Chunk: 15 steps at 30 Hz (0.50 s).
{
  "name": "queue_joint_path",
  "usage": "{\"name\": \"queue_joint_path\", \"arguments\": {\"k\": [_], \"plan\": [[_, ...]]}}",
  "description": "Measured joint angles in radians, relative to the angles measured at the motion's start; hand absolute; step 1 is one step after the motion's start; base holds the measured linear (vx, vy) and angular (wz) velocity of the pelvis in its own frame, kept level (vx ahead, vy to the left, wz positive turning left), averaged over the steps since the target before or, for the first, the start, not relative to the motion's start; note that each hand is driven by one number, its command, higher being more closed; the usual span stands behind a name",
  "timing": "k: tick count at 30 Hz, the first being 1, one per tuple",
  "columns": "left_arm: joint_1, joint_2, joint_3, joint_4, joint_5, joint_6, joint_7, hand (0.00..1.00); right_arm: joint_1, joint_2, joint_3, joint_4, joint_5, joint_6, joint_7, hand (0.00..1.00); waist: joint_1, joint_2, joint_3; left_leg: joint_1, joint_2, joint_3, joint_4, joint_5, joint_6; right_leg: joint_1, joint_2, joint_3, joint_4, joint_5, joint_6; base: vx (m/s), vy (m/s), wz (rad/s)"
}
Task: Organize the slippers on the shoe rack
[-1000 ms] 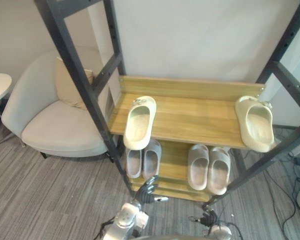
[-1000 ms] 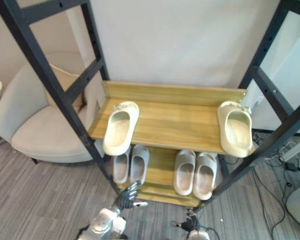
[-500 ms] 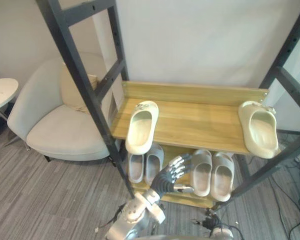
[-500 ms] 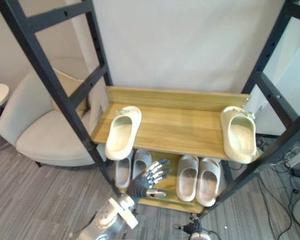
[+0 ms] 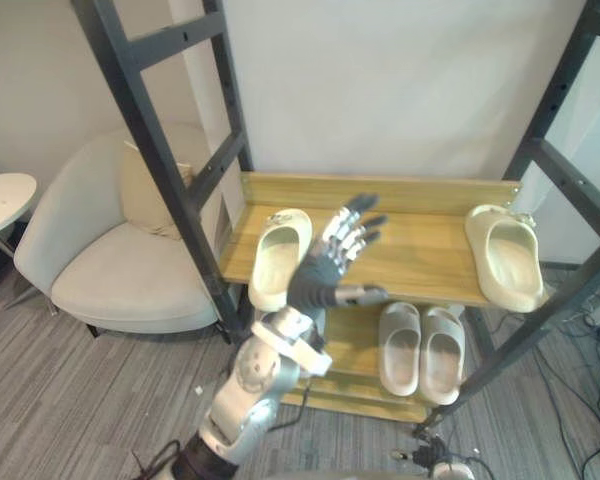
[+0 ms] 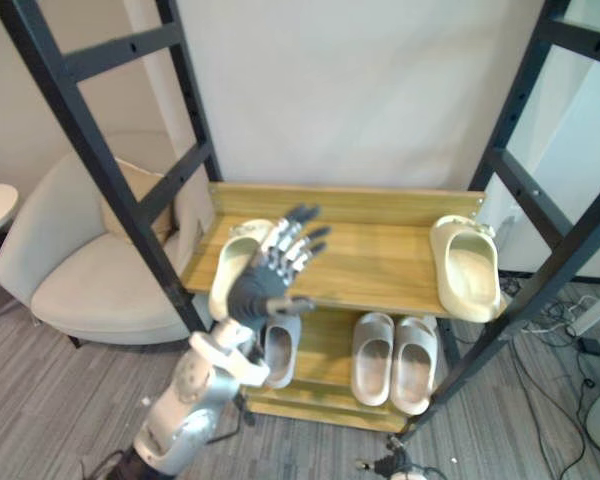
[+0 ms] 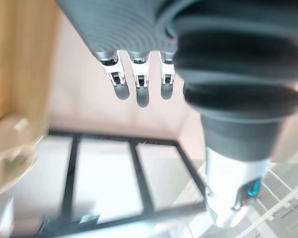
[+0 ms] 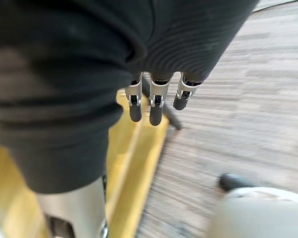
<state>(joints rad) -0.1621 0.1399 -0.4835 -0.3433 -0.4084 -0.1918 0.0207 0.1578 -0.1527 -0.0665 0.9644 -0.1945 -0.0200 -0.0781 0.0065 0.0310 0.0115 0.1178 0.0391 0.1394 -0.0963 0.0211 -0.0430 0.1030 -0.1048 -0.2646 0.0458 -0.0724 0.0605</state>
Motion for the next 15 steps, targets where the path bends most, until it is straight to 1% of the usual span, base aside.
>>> {"name": "queue_joint_path", "arguments": {"k": [3,6,8,11,13,15], "plan": [[-0.055,0.004,0.037,0.002,0.016,-0.001,0.021,0.0,0.006,-0.001,0.0,0.0,0.0,0.005,0.003,0.0,-0.005,0.0,0.0,-0.007,-0.001,-0.002,0.002,0.0,0.0,-0.004,0.0,0.0,-0.002,0.0,0.0,0.01,-0.001,0.01],[-0.108,0.006,0.079,0.014,0.06,-0.003,0.04,0.0,0.007,-0.001,-0.001,0.0,0.0,0.007,0.02,0.0,-0.008,-0.001,0.0,-0.01,0.0,-0.004,0.004,0.0,0.0,-0.005,0.0,-0.001,-0.001,-0.001,-0.001,0.0,0.0,0.0],[-0.135,0.01,0.128,0.07,0.085,-0.009,0.061,0.0,0.008,-0.001,-0.005,-0.002,0.0,0.009,0.023,0.0,-0.012,-0.002,0.001,-0.009,-0.001,-0.005,0.004,0.0,0.0,-0.005,0.001,-0.002,-0.001,-0.001,-0.001,0.0,0.0,0.0],[-0.148,0.057,0.163,0.155,0.098,-0.015,0.067,0.0,0.006,0.001,-0.007,-0.009,0.001,0.011,0.027,0.0,-0.017,-0.002,0.001,-0.005,-0.005,-0.007,0.002,0.0,0.0,-0.007,0.002,-0.004,-0.006,-0.001,-0.003,-0.01,0.001,0.0],[-0.148,0.104,0.208,0.238,0.114,-0.01,0.076,0.0,0.007,0.001,-0.008,-0.01,0.004,0.013,0.03,0.0,-0.022,-0.002,0.002,-0.005,-0.003,-0.009,-0.005,0.001,-0.002,-0.007,0.005,-0.005,-0.019,-0.002,-0.005,0.0,0.0,0.0],[-0.148,0.129,0.233,0.265,0.12,-0.005,0.08,0.0,0.008,0.003,-0.008,-0.01,0.01,0.013,0.032,0.0,-0.022,-0.006,0.004,-0.006,-0.001,-0.009,-0.005,0.001,-0.003,-0.007,0.008,-0.006,-0.023,-0.001,-0.005,0.0,0.0,0.0]]}}
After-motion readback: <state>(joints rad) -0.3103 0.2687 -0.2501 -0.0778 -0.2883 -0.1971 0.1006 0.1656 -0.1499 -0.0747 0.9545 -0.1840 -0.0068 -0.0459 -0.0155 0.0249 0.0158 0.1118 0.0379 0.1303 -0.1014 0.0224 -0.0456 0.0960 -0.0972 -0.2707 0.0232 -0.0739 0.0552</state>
